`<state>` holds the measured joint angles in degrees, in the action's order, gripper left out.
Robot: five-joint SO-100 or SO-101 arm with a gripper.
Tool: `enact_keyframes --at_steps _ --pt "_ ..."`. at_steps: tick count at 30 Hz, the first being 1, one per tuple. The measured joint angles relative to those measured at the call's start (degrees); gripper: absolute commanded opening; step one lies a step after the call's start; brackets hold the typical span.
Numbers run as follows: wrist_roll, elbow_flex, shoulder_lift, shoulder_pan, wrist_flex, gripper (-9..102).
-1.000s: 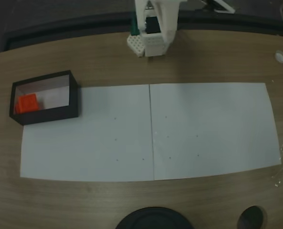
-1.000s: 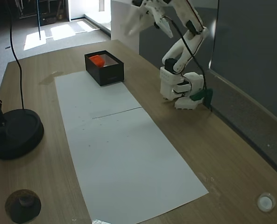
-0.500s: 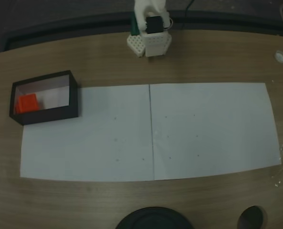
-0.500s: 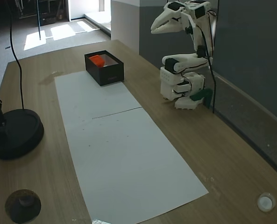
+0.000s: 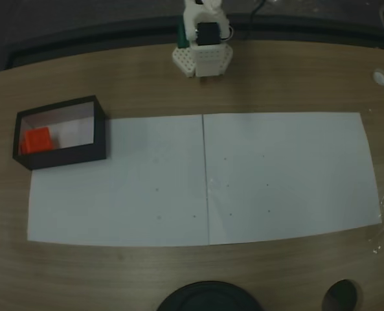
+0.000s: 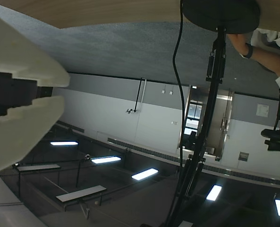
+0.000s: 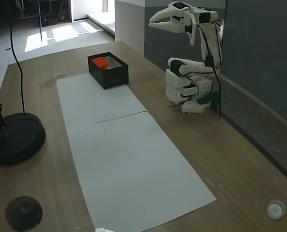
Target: Grab a orange square and put it in the box.
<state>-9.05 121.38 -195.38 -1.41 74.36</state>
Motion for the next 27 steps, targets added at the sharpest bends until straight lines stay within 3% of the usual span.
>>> enact_keyframes --at_steps 9,15,21,27 --pt "12.5 18.5 0.0 0.0 -23.8 0" --pt "14.6 38.7 0.4 0.0 -35.0 0" --pt "14.6 52.6 0.9 0.0 -38.0 0" --pt "14.6 57.0 1.1 0.0 -37.0 0"
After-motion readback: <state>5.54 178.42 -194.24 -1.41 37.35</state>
